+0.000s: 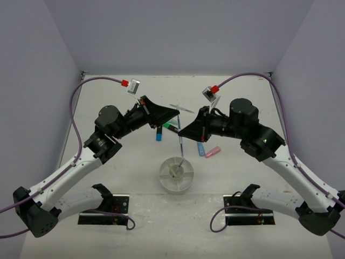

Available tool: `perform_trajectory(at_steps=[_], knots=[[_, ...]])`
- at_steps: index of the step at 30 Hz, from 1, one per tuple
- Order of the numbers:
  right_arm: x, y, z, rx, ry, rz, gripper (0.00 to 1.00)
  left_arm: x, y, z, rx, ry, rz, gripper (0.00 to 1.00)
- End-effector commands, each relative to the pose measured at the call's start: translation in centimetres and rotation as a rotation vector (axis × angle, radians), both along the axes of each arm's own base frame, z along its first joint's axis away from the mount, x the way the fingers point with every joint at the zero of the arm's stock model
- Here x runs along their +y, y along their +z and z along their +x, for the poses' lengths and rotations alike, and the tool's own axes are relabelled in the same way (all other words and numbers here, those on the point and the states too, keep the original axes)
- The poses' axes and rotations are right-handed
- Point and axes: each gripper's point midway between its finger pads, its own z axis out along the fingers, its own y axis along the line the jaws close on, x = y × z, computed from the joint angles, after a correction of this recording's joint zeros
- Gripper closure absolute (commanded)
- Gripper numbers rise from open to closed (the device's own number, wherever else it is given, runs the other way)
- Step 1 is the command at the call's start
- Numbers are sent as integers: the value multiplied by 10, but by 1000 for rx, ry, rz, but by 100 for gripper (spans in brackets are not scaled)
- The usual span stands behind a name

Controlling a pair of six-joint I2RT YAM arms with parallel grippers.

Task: Sort the stationery into containers
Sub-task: Close the pen cap on the pen.

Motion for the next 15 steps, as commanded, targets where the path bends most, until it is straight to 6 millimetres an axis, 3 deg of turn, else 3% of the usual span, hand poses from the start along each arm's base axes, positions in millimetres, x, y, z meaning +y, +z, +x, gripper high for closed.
perform_trajectory(at_steps=[1,7,15], knots=[[-2,11,7,-40,-23,0,100,4,15,-10,-39,-23,-40,100],[-2,3,6,-28,-6,-24,100,8,23,-6,-57,10,-45,100],[-5,7,6,-40,-21,-19,100,4,22,-4,-58,1,-34,100]])
